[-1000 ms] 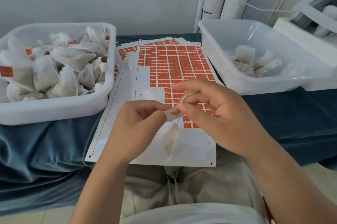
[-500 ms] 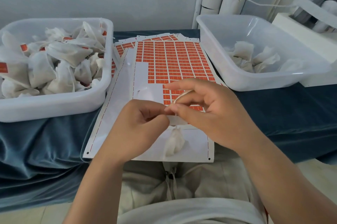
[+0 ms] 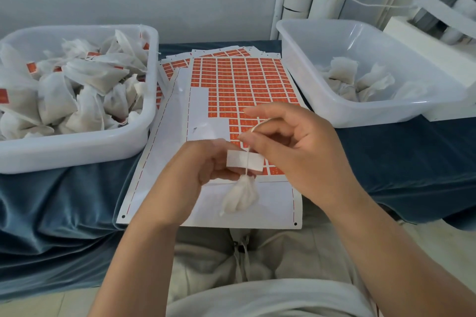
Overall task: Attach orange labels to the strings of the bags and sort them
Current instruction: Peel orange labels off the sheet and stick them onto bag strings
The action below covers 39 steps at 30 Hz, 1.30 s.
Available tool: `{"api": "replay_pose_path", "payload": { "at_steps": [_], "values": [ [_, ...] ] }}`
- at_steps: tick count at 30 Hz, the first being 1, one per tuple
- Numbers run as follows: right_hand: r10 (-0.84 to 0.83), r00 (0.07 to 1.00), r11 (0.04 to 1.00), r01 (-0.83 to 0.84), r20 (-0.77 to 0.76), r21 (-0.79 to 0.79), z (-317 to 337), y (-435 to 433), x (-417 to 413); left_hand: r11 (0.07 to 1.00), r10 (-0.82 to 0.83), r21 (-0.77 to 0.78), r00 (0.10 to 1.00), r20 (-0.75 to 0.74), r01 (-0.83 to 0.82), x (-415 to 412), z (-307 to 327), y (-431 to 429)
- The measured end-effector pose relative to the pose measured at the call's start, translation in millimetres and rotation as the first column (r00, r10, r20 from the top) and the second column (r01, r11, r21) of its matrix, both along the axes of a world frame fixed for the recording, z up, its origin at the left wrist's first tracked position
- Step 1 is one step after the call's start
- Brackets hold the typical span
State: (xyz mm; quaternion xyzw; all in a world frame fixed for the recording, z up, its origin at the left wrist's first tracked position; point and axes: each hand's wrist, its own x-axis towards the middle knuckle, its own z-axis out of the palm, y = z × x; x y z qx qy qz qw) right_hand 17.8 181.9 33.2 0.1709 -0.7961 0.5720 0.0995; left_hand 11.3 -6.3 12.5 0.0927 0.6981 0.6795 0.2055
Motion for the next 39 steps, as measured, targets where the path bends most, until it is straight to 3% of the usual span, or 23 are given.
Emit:
{"api": "replay_pose_path", "payload": {
  "at_steps": [2,4,8,15,22,25,31,39],
  "values": [
    [-0.006,1.0,0.998,0.007,0.004,-0.062,1.0,-0.4,1.8,0.979,0.055,0.198,0.998,0.013,-0.057,-4.7,-5.5,2.6],
    [0.007,1.0,0.992,-0.004,0.021,-0.129,2.4,-1.0,3.4,0.939,0.008,0.343,0.999,0.035,-0.019,-1.4,-13.7,-5.1],
    [0.045,0.998,0.973,-0.036,0.037,-0.229,4.1,-3.1,4.3,0.92,-0.074,0.39,0.996,0.05,0.048,-5.5,-17.9,-1.3],
    [0.056,0.995,0.972,-0.035,0.086,-0.234,1.2,-2.0,1.0,0.918,-0.113,0.395,0.979,0.169,0.038,-5.4,-23.1,5.7],
    [0.018,0.995,0.975,0.005,0.102,-0.22,-3.6,-2.0,-1.8,0.957,0.016,0.281,0.978,0.21,-0.076,-5.3,-20.4,9.7],
    [-0.008,0.994,0.978,0.03,0.105,-0.205,-4.7,-1.8,-2.5,0.946,0.015,0.312,0.973,0.23,-0.088,-6.0,-19.4,8.7],
    [-0.02,0.994,0.984,0.039,0.106,-0.175,-6.2,-2.3,-3.9,0.94,0.017,0.33,0.98,0.199,-0.083,-6.5,-21.0,7.0],
    [-0.016,0.996,0.99,0.028,0.085,-0.135,-7.7,-1.6,-5.3,0.967,0.062,0.238,0.99,0.128,-0.092,-7.2,-22.3,6.8]
  ]
}}
